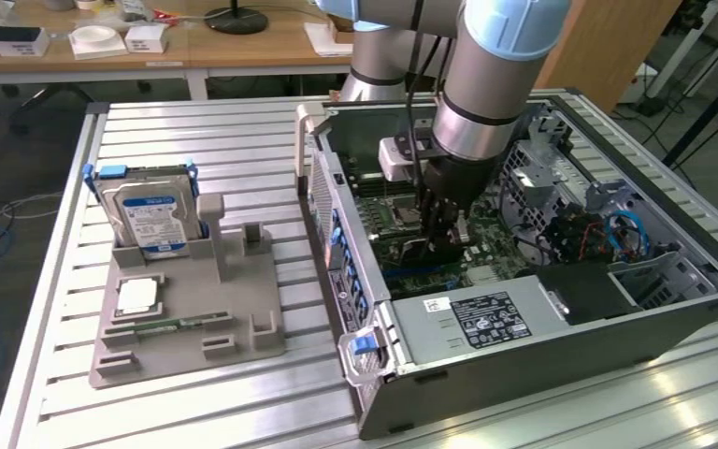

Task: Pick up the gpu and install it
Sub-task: 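Insert the gpu into the slot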

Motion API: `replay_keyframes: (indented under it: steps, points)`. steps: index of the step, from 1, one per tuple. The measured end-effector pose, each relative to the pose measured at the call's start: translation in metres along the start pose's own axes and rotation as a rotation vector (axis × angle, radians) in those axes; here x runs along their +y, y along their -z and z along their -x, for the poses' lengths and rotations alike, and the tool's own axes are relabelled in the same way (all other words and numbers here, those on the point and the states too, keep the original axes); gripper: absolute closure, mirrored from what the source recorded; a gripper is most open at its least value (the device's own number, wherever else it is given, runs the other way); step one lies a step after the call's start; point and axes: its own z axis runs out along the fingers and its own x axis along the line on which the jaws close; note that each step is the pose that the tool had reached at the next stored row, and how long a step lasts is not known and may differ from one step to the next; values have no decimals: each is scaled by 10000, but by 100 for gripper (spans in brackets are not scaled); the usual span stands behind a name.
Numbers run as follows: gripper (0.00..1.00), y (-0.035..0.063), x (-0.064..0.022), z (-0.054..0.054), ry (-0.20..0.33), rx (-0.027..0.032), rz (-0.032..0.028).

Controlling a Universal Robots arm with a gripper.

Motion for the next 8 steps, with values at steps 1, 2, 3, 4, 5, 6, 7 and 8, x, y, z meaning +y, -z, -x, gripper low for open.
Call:
replay_keyframes:
  steps: [1,2,3,4,5,6,7,8]
  points:
    - [74,0,0,0,0,-1,-1]
    - [74,-1,1,-1,1,-2,-2]
    - [74,1,1,-1,0,-5,-2]
    - [74,2,1,-1,0,-8,-3]
    - [74,6,2,-3,-2,-7,0]
    - [74,12,2,-2,-3,-11,4]
    - [74,19,1,-1,-3,-18,4]
    - [74,20,1,-1,-3,-16,5]
